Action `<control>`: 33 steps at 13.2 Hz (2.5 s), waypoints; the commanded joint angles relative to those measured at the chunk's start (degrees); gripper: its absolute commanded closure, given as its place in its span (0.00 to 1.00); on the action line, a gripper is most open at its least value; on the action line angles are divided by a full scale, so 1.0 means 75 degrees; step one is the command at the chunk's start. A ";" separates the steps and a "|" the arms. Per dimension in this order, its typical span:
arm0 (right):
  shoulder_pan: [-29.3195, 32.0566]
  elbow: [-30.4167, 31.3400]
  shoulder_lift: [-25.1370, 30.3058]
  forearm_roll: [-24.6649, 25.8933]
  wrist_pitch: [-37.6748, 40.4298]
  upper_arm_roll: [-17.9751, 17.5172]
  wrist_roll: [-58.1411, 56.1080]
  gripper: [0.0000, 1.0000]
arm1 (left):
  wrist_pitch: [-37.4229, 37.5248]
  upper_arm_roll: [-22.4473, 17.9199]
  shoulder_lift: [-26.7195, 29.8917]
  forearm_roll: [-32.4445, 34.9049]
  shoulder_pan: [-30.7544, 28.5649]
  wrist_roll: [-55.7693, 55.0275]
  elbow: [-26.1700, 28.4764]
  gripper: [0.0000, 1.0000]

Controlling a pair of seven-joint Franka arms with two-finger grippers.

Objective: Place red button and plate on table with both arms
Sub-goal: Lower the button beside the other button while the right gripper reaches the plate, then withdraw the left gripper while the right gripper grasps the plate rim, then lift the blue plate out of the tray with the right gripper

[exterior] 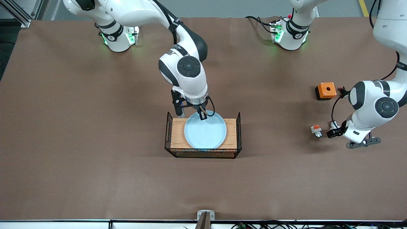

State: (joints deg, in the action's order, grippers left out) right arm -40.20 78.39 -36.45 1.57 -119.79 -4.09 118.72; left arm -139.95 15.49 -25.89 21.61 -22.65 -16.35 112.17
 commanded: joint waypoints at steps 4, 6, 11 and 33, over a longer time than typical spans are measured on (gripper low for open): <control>-0.0113 -0.0233 -0.0168 0.0247 0.0000 0.0042 0.0003 0.83 | 0.2060 0.0969 0.2290 -0.0010 -0.0027 -0.0012 -0.0422 0.00; -0.0113 -0.0233 -0.0168 0.0318 -0.0082 0.0042 0.0003 0.92 | 0.3325 0.0993 0.2491 -0.0791 -0.0016 0.0175 -0.1368 0.00; -0.0148 -0.0256 -0.0168 0.0329 -0.0082 0.0042 -0.0055 0.99 | 0.6420 0.0993 0.2503 -0.1814 -0.0016 0.0949 -0.3772 0.00; 0.1431 -0.0666 0.2749 -0.0514 0.4439 0.0042 -0.5755 0.99 | 0.7643 -0.1703 0.3992 -0.2963 0.2891 0.1254 -0.3483 0.00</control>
State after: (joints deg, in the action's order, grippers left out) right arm -33.62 72.41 -18.47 -1.16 -89.24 -3.29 85.43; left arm -82.20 3.28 2.78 0.37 -1.29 -8.07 84.32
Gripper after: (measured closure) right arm 0.974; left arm 0.000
